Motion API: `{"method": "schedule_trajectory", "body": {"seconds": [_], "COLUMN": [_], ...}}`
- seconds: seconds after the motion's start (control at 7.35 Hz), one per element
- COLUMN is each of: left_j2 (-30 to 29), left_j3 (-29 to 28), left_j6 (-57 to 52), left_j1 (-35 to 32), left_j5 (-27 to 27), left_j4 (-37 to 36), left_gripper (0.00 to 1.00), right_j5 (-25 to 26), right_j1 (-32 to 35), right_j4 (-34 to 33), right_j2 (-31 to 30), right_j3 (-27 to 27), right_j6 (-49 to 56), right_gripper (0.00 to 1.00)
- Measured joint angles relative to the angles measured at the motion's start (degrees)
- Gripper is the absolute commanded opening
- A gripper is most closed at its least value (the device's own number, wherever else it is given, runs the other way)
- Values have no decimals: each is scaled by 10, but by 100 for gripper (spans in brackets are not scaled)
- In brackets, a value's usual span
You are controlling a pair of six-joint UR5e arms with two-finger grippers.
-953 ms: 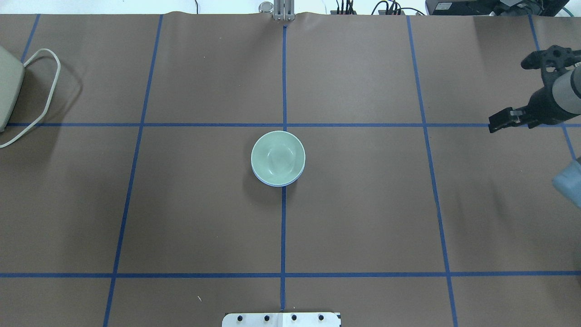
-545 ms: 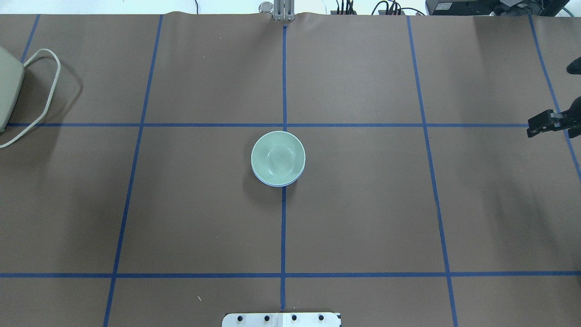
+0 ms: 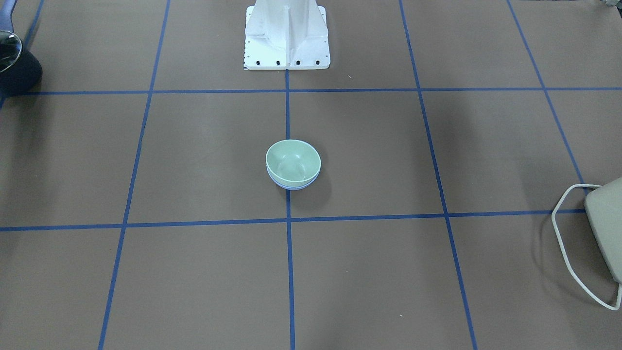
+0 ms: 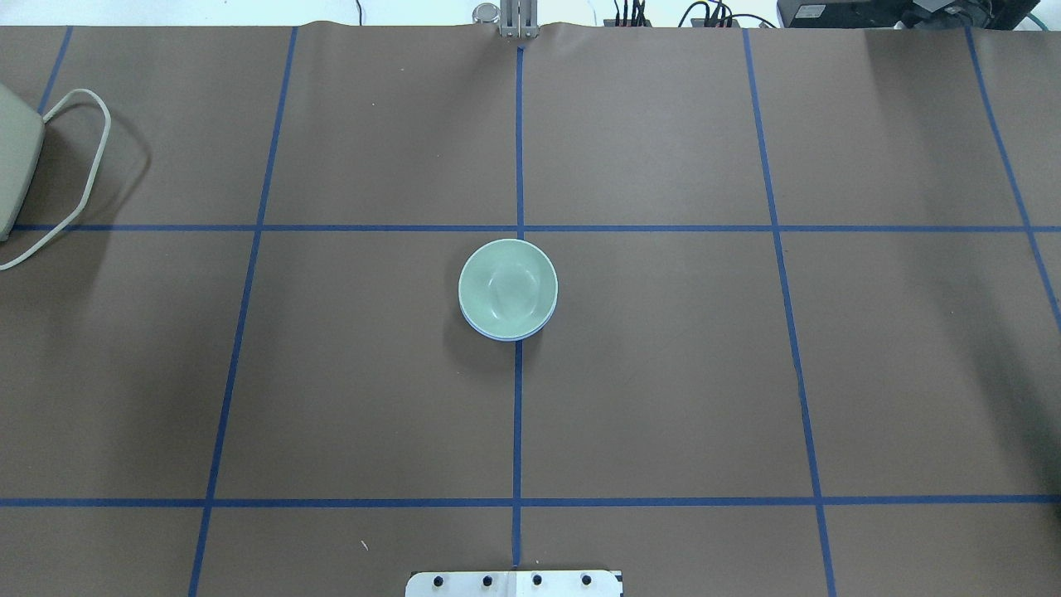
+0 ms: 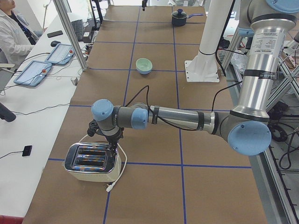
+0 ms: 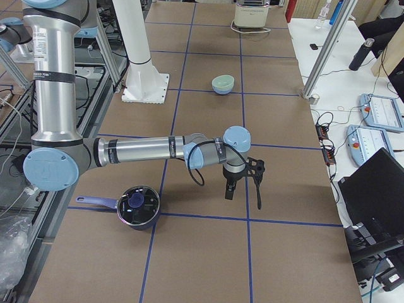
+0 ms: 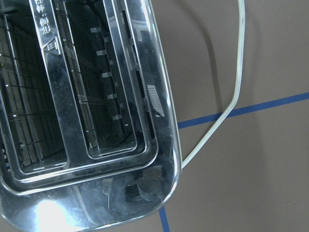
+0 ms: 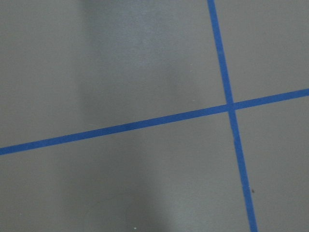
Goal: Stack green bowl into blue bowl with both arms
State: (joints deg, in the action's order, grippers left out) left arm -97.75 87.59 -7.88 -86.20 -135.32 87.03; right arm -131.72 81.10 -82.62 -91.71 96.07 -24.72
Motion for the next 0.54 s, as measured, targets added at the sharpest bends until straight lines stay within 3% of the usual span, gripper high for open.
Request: {"method": "schedule_trajectory", "body": {"seconds": [0.54], "left_j2": [27], "left_j3": [-8], "left_j6": [1], "left_j1": [0], "left_j5": [-3], "left_j4": [2], "left_gripper": [100], "right_j5": [0], "right_j1": [10], "right_j4": [-19], "right_j2": [-2], "right_j3": [1], "right_j6": [27], "right_gripper": [100]}}
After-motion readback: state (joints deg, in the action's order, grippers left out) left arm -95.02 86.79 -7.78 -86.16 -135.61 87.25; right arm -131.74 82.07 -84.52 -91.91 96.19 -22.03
